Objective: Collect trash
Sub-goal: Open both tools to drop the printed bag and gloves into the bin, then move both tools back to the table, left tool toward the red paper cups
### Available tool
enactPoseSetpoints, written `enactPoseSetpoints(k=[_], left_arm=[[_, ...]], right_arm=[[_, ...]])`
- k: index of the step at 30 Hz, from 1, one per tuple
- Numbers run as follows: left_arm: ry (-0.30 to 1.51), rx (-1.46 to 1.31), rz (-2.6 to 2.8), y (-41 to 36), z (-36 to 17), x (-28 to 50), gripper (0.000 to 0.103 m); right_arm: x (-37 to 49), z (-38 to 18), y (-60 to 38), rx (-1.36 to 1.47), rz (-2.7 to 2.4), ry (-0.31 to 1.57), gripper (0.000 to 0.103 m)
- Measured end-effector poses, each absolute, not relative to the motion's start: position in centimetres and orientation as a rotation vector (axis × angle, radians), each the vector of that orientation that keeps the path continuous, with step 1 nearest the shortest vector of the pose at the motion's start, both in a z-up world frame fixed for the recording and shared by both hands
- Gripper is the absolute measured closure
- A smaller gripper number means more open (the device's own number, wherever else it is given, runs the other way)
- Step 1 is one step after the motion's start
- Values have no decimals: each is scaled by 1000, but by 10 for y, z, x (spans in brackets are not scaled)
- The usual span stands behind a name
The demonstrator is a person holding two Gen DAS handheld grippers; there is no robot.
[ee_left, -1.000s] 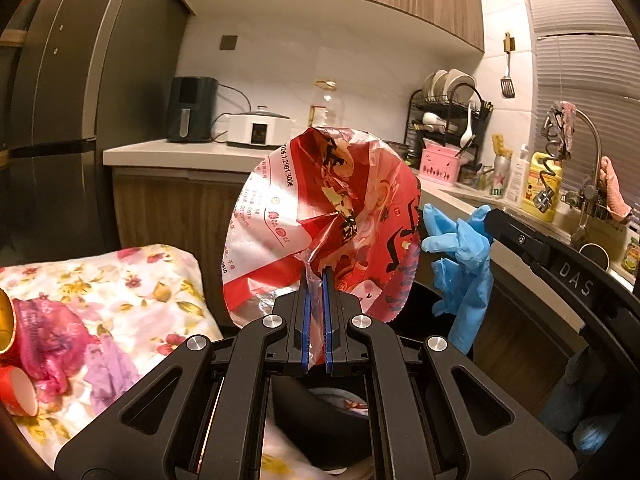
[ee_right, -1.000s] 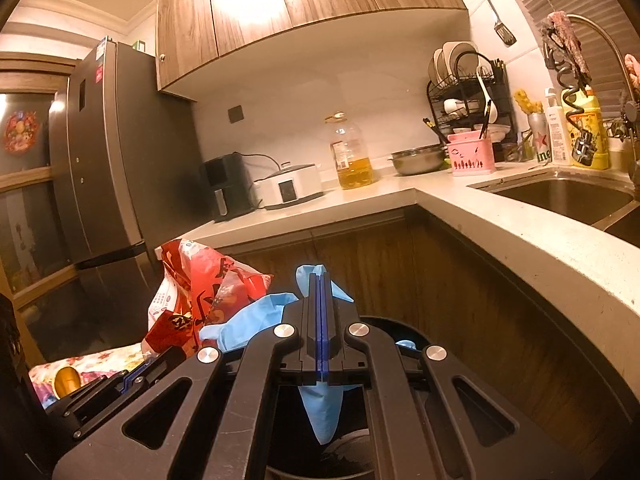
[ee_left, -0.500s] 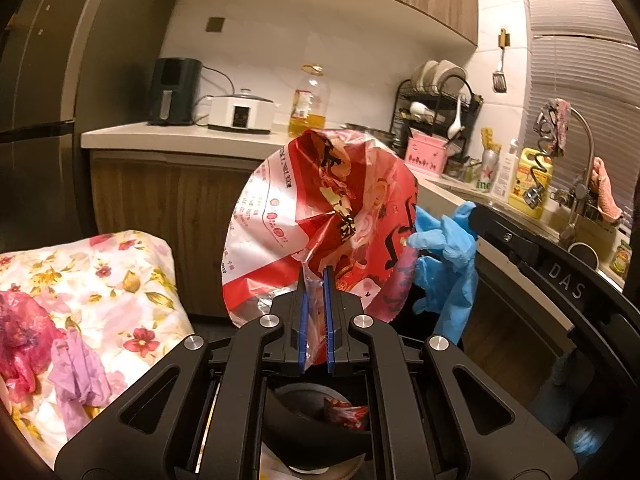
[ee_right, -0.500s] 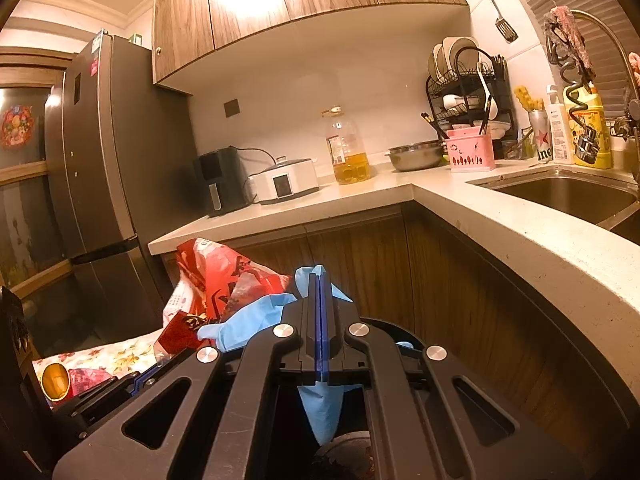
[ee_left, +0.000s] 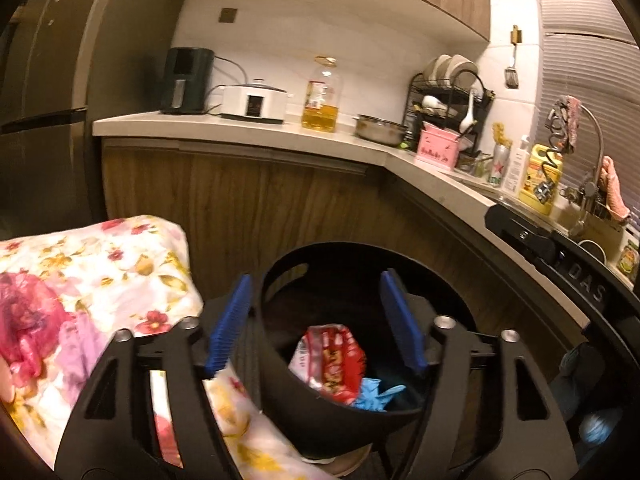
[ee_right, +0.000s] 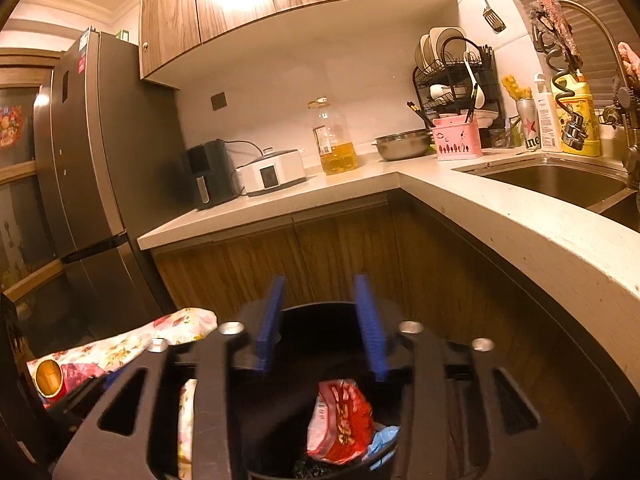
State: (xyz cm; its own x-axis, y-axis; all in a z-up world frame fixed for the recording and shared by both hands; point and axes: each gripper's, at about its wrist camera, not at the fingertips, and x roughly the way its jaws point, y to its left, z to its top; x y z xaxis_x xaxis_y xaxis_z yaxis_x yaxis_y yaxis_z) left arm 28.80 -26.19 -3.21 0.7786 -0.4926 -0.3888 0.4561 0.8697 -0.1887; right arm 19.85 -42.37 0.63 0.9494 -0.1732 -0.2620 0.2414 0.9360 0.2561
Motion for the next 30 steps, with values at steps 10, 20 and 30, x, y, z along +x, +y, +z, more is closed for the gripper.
enactPoseSetpoints(k=[10,20,30], left_arm=[[440,-77,-384,-220,-34,260,25],[398,-92,-220,-162,-32,226,22],[408,-88,20,-81,-51,198,20]], right_arm=[[179,-3,-398,264,-195,257,28],[159,-2,-364,256,-149,251,23],[147,-8,-319,246,-57,270,23]])
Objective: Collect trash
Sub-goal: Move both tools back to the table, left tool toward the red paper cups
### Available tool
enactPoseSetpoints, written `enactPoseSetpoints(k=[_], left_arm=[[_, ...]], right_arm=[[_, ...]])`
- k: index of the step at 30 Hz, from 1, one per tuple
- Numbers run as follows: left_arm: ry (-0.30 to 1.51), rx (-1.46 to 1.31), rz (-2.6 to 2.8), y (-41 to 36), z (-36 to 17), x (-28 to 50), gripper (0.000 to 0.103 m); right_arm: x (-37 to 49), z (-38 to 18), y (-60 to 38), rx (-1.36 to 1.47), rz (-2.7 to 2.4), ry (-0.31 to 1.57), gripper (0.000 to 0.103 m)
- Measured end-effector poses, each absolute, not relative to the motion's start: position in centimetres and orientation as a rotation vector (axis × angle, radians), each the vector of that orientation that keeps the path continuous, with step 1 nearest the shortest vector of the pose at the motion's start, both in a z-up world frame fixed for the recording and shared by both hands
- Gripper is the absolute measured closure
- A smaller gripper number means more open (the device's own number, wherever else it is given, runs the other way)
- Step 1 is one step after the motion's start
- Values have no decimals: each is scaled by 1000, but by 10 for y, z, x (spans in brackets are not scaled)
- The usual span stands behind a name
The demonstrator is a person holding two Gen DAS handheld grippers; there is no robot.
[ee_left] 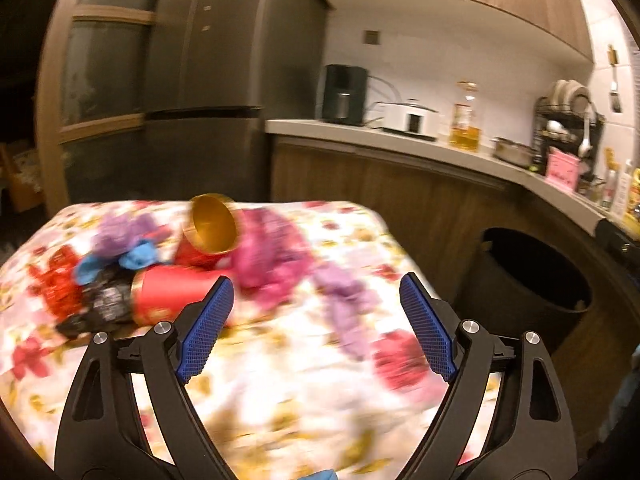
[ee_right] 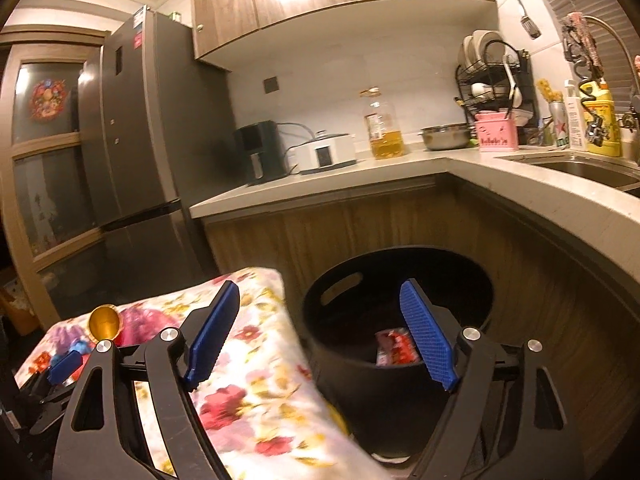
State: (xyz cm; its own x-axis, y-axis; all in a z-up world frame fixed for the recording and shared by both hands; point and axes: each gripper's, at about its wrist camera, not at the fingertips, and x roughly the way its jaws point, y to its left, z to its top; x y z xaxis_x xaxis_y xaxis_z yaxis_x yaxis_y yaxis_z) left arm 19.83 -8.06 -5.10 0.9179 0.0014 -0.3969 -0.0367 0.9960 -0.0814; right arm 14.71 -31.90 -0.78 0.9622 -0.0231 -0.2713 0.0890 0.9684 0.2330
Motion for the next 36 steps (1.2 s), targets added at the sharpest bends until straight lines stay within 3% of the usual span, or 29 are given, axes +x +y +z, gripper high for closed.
enactPoseSetpoints(k=[14,19,24,36], left_arm=[[404,-137,129,12,-67,179,20],[427,-187,99,29,-73,188,25],[461,-191,78,36,-78,204,36],[536,-237,-53,41,-90,224,75]], right_arm=[[147,-26,-254,214,65,320,23],[151,-28,-238,201,90,331,23],[156,-30,-227,186,105,339,23],[178,-40,-209,161,127,369,23]])
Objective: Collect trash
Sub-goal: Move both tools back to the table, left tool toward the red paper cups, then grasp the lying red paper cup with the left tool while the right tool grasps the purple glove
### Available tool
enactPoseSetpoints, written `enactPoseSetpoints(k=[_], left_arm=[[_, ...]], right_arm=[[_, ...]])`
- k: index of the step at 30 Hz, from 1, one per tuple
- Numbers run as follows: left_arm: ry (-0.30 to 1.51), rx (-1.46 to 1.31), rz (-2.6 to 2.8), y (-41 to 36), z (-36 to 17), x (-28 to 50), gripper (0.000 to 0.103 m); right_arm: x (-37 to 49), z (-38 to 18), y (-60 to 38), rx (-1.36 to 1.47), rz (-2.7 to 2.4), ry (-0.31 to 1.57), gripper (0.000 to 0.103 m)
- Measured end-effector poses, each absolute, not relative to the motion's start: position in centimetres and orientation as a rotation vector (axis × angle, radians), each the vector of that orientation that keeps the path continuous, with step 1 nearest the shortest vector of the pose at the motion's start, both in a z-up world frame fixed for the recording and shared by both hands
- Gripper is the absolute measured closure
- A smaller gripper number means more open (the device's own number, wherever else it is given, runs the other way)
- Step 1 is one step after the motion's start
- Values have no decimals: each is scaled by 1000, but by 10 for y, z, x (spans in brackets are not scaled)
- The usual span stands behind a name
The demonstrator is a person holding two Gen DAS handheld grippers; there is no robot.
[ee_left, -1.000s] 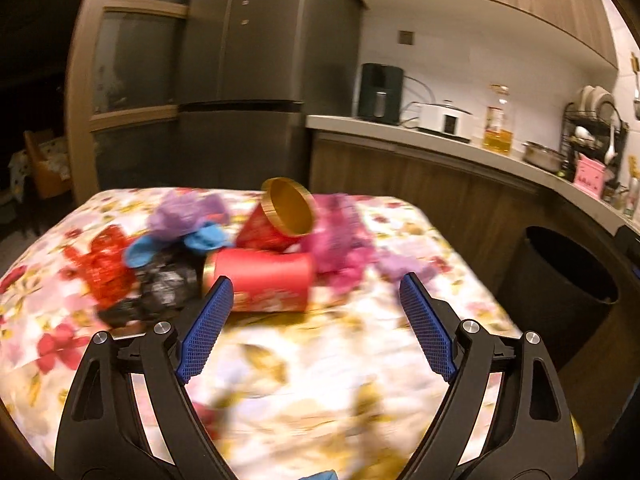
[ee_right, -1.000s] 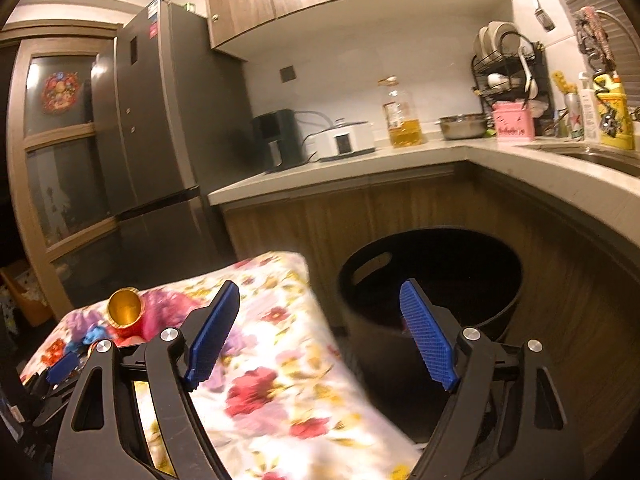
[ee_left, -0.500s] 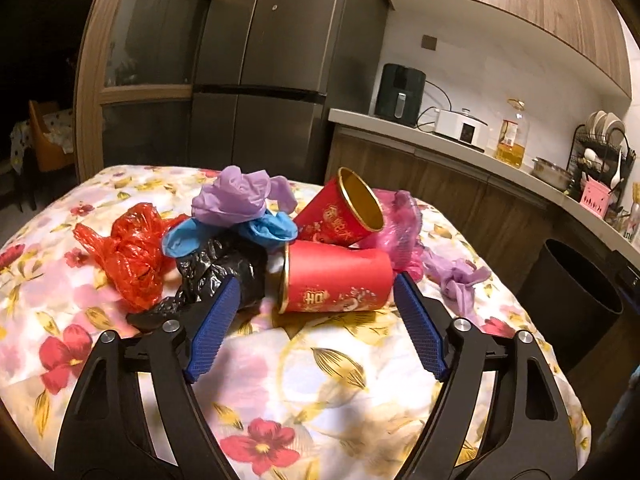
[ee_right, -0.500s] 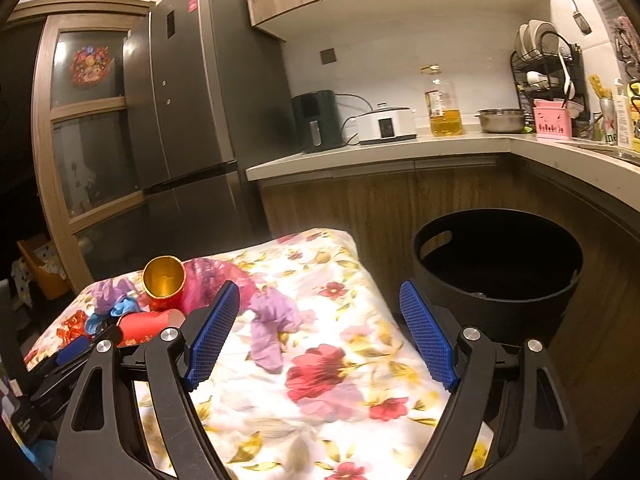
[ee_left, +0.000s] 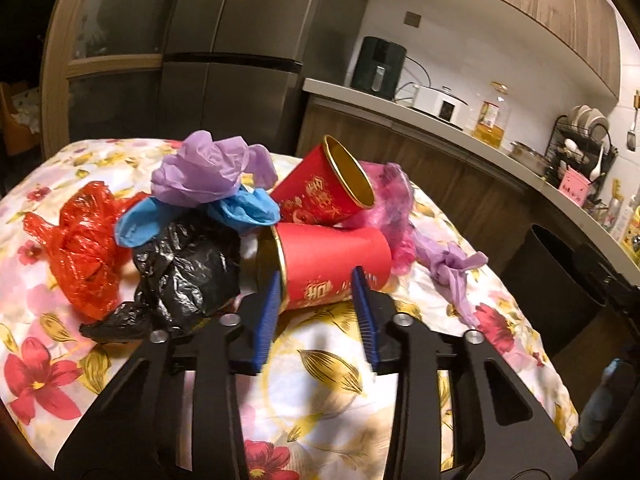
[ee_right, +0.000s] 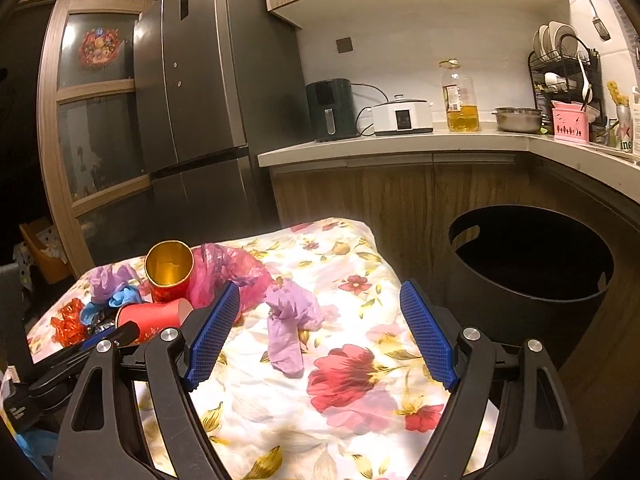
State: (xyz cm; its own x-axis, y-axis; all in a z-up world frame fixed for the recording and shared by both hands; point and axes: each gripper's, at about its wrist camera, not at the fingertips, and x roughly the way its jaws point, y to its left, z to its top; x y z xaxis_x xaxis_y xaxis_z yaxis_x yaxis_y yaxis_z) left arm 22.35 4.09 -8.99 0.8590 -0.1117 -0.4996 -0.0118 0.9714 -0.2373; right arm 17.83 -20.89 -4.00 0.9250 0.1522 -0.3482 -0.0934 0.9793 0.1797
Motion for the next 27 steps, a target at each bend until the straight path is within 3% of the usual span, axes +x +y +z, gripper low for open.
enactPoseSetpoints(k=[4,13,27], left_arm=[[549,-249,-91,42,-93,223,91],[523,-221,-127,29,-92,214,100],[493,-233,-137,26,-88,197,100]], right_arm=[[184,-43,-204,155,129,379,23],[206,-57,-192,129,113,404,23],[260,-83,-170,106,86,474,38]])
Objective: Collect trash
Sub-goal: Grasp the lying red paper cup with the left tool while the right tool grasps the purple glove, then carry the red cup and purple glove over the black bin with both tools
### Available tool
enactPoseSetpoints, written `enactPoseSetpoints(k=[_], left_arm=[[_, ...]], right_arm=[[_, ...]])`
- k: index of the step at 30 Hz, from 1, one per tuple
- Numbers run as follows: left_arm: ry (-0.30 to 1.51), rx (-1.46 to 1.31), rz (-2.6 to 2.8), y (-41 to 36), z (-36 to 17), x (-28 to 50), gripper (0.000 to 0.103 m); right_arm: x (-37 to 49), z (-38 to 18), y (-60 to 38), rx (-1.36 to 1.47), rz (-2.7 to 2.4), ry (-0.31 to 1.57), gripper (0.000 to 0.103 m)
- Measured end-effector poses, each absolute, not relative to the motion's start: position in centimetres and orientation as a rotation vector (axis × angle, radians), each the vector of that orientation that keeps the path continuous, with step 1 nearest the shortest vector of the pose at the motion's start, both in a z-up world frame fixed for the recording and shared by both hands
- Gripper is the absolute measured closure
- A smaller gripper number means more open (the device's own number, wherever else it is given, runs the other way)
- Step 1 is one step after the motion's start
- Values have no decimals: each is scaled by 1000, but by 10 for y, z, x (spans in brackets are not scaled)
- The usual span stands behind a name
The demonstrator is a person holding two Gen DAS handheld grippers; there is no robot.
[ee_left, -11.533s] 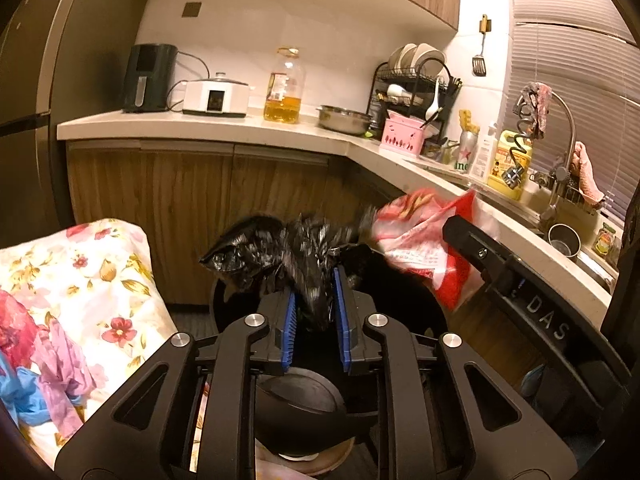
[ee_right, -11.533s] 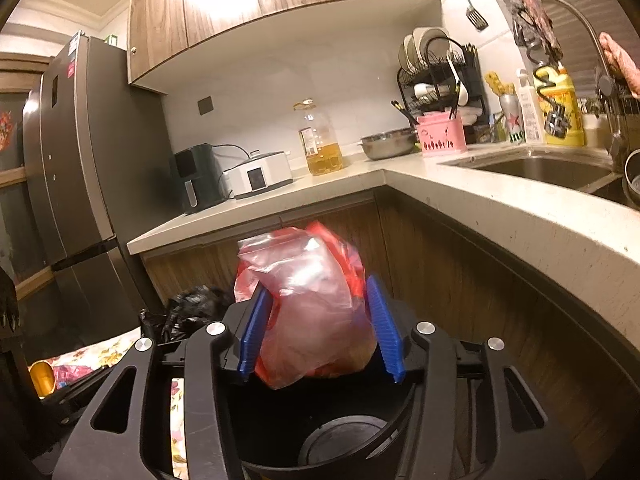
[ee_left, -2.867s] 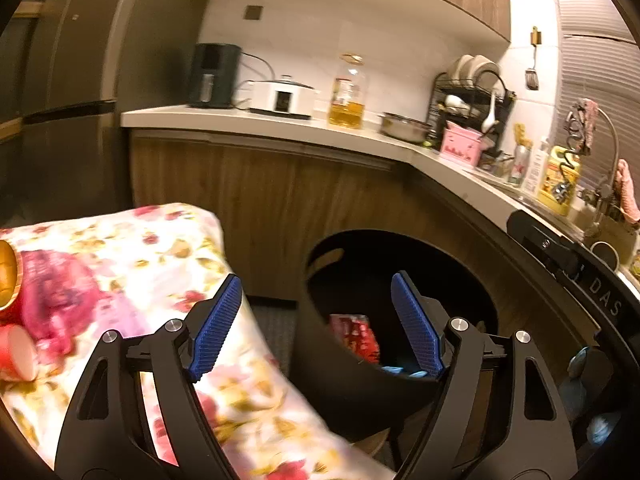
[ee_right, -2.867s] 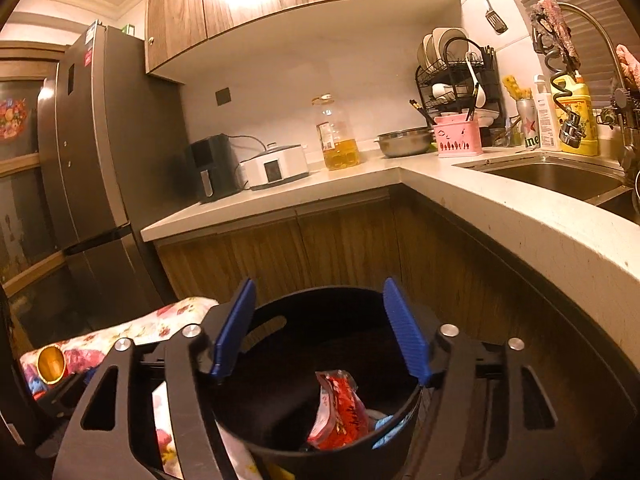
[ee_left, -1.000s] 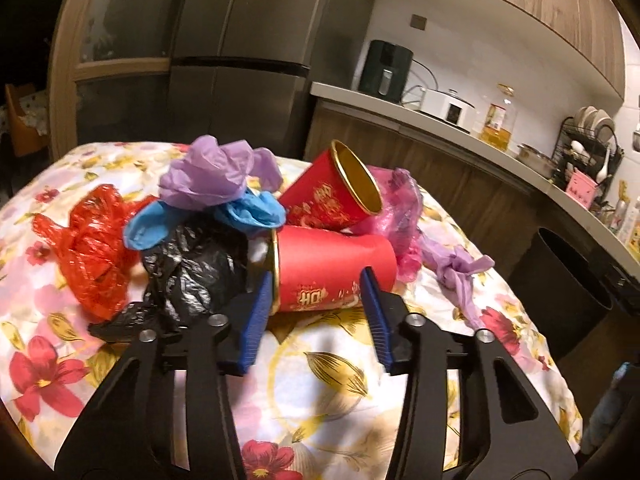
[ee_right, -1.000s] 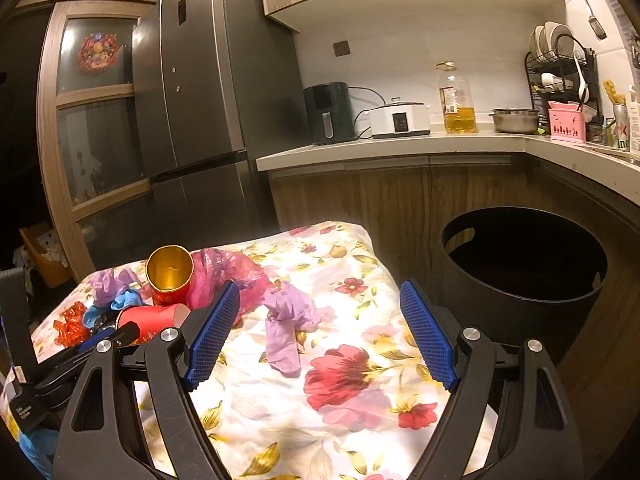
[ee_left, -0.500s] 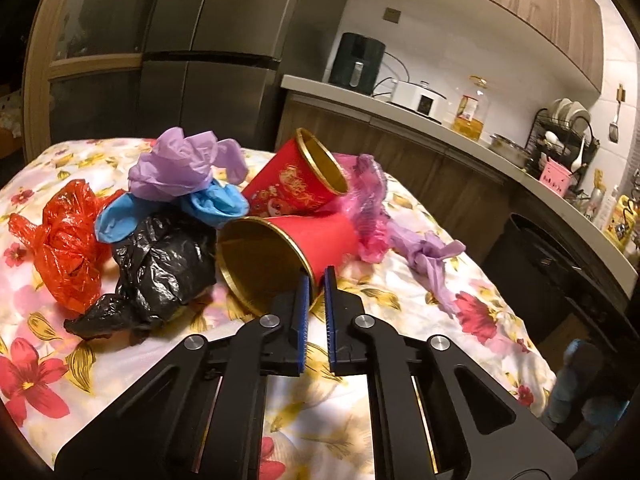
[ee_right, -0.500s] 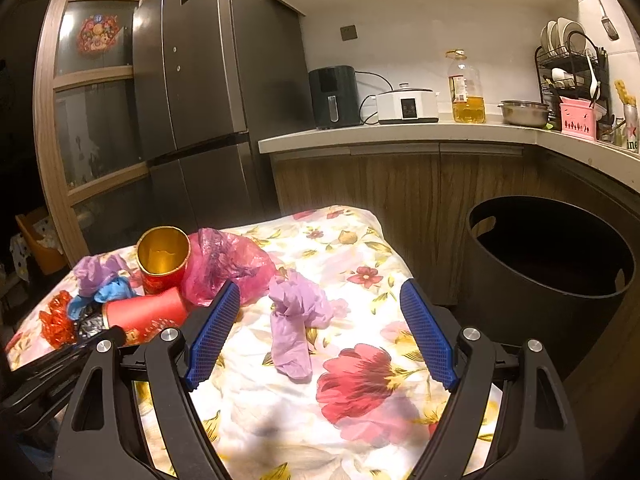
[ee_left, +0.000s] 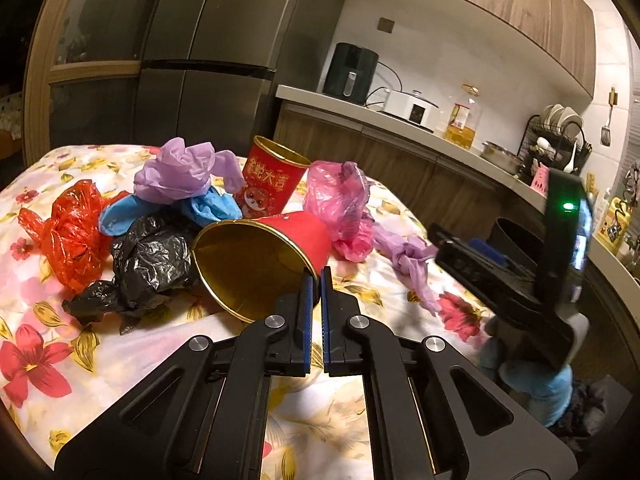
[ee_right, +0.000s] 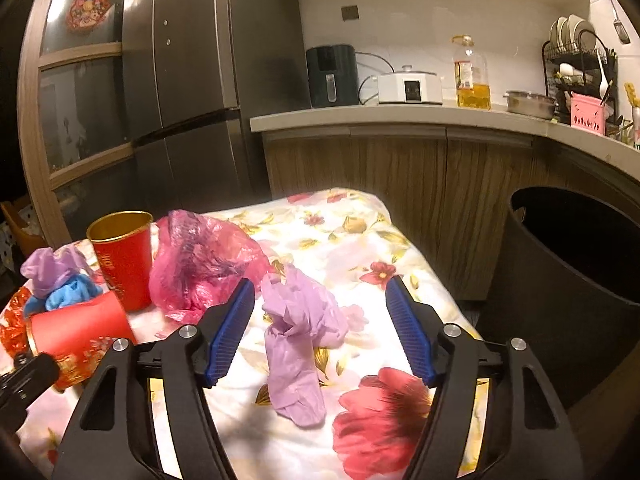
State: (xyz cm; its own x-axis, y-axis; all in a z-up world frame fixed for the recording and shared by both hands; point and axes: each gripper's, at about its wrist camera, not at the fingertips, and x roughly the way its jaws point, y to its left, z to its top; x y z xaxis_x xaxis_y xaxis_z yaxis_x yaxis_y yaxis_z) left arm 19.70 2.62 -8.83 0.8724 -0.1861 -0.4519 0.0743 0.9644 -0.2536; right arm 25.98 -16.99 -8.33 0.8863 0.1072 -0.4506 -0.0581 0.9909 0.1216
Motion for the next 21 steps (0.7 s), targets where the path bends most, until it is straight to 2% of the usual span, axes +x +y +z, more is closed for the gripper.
enactPoseSetpoints(k=[9,16,21], left_arm=[[486,-235,-142,26,-86,193,100],[479,-232,-142,24,-83,191,100],[472,-227,-147,23,-81,186,100]], right_arm=[[274,-101,-164,94,102,557,60],[278,-105,-161,101,138,584,87],[274,-101,-166,127,142,566,96]])
